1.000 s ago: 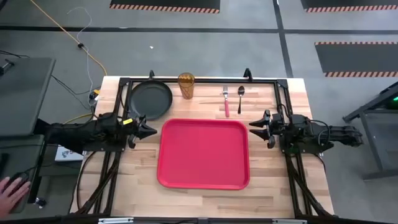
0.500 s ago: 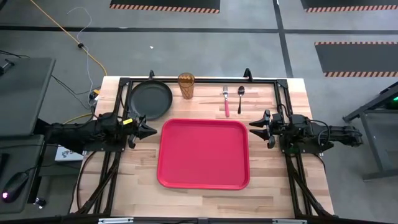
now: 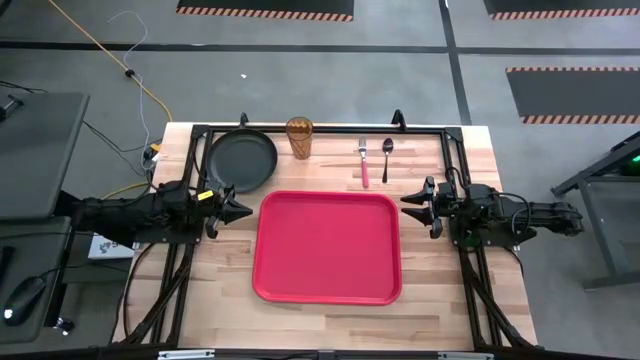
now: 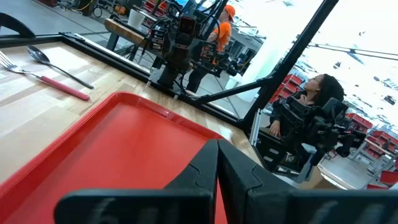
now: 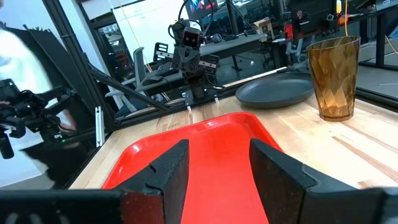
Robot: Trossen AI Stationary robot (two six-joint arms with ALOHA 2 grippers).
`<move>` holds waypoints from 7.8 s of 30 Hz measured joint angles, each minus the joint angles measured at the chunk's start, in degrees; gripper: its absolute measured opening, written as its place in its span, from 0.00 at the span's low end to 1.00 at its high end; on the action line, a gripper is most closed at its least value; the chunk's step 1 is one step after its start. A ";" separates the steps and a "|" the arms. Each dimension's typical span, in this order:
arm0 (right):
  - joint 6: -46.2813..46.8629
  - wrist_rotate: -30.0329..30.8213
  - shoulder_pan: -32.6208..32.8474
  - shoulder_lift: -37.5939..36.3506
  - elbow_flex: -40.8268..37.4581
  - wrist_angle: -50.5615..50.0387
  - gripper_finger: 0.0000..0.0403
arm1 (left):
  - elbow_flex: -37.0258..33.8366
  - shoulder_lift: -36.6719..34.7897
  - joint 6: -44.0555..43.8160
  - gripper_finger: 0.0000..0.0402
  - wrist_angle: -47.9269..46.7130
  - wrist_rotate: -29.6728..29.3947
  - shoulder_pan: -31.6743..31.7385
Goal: Pick and place plate/cup/fork/spoon on tray
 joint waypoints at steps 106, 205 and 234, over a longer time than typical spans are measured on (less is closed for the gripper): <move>-0.10 0.00 -0.02 0.00 -0.02 0.02 0.40 | 0.00 0.02 -0.32 0.00 0.83 -2.93 -0.02; -0.10 -0.02 0.00 0.02 0.00 0.02 0.40 | 88.38 95.27 49.13 0.00 -63.72 -21.14 -24.14; -0.02 -0.02 0.00 0.02 -0.02 0.02 0.40 | 88.44 114.85 37.52 0.12 -50.08 -8.87 -24.15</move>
